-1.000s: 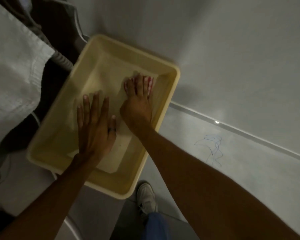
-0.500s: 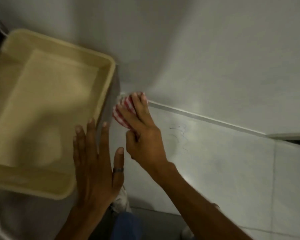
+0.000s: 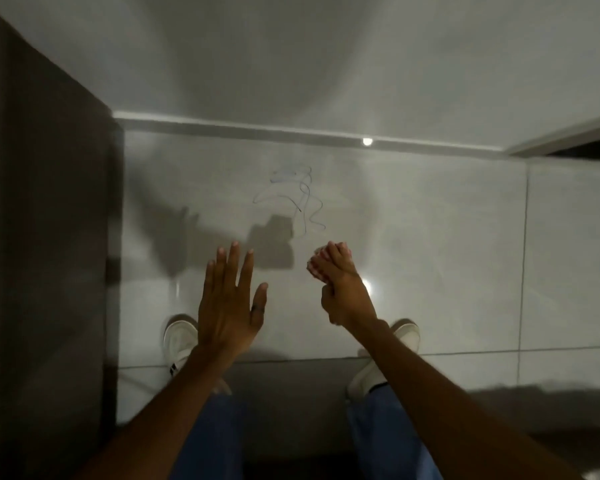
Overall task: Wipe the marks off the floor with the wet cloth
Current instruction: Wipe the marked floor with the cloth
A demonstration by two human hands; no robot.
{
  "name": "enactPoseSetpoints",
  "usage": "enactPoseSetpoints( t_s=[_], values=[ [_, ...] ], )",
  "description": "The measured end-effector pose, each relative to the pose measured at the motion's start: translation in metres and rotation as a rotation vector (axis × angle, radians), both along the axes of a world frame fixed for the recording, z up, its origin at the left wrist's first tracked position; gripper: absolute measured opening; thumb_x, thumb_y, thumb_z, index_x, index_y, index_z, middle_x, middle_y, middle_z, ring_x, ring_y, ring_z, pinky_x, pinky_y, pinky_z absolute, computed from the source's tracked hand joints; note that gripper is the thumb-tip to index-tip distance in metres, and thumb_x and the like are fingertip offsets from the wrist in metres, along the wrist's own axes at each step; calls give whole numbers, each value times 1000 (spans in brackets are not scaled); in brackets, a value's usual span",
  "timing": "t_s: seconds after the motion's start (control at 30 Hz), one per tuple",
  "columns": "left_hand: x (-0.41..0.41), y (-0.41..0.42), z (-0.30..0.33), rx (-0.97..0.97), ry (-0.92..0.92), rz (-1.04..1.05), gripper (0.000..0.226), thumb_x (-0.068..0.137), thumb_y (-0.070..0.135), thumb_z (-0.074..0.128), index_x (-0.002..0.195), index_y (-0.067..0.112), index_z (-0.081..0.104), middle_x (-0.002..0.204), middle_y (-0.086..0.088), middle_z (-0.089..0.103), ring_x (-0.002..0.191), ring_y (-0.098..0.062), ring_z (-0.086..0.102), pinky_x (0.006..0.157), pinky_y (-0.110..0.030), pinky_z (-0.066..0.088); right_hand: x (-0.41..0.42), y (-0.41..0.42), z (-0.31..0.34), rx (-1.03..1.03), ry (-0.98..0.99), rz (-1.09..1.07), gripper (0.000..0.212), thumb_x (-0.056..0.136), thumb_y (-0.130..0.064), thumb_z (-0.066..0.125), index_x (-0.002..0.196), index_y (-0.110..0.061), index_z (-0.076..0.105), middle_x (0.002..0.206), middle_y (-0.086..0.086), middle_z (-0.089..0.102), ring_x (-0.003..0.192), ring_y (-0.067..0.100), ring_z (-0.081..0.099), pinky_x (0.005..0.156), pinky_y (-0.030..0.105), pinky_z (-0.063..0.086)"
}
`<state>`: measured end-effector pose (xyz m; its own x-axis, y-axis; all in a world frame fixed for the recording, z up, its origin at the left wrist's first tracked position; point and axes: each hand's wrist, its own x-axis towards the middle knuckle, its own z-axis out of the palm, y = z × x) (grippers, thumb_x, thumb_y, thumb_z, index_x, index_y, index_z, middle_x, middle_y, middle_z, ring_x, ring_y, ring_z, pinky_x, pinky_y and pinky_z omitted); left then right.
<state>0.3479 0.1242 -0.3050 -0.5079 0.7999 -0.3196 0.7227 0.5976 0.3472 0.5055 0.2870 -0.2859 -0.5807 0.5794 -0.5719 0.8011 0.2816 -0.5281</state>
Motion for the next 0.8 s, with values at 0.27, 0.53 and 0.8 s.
enactPoseSetpoints(
  t_s=[0.27,0.53,0.8],
  values=[
    [-7,57,-146,-82,60,127,73,109,43,34,170,5,21,179,-23,12,166,-44,6,137,-54,11,5,60,-126,80,128,14,61,87,3,46,146,-4,60,166,26,40,158,51,26,131,45,20],
    [-21,67,-263,-42,249,226,75,112,47,27,171,4,10,179,-23,10,166,-42,9,137,-57,8,-8,76,-243,387,-7,339,70,108,-50,25,170,-19,13,181,11,3,168,32,-6,137,55,-1],
    [-21,62,-282,99,456,253,74,110,50,32,169,6,23,177,-18,25,165,-36,23,135,-54,16,-59,92,-279,704,-42,-40,70,108,-45,27,170,-17,11,180,14,6,168,33,2,136,56,2]
  ],
)
